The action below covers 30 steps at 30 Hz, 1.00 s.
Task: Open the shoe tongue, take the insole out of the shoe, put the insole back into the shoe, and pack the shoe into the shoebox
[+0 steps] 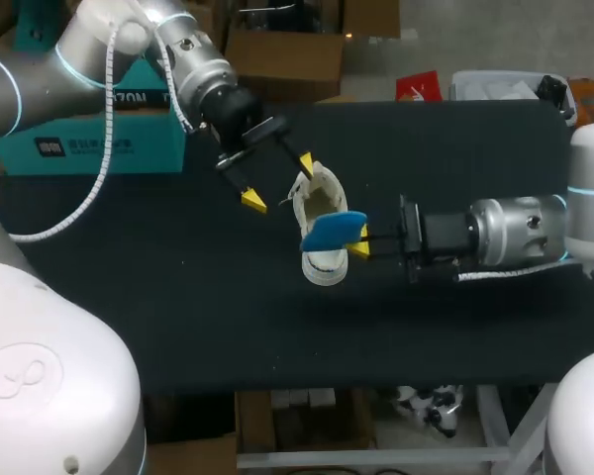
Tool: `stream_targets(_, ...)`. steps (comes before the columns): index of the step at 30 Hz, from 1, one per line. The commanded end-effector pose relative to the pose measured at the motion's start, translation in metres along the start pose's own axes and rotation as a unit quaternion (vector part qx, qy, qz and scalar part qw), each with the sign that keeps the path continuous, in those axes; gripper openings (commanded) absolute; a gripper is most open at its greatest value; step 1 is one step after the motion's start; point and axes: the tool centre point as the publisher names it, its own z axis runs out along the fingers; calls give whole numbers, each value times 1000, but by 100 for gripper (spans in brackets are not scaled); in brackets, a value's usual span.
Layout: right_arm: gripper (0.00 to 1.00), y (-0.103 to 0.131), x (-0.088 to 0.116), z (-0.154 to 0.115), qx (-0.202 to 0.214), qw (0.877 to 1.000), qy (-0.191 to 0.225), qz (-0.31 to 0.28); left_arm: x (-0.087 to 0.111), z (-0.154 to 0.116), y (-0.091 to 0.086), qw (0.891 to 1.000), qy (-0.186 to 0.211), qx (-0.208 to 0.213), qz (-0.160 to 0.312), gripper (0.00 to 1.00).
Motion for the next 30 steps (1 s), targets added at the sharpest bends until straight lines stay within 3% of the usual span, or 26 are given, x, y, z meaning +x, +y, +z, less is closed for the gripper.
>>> stream_targets(1, 0, 2, 0, 1, -11, 1000, 19, -11, 8, 12, -7, 974, -223, -30, -7, 100)
stream_targets(10, 0, 9, 14, 2, -32, 999, 13, -7, 8, 12, -7, 974, -223, -30, -7, 100)
stream_targets(11, 0, 10, 15, 2, -37, 999, 13, -9, 7, 14, -5, 972, -230, -46, -6, 100)
stream_targets(20, 0, 20, 22, 1, -64, 997, 41, -23, 11, 14, 16, 953, -298, -38, 45, 100)
stream_targets(25, 0, 26, 23, 2, -71, 995, 61, -25, 8, 17, 24, 949, -308, -44, 56, 100)
stream_targets(30, 0, 32, 25, 4, -91, 993, 73, -32, 1, 22, 31, 948, -308, -51, 55, 92)
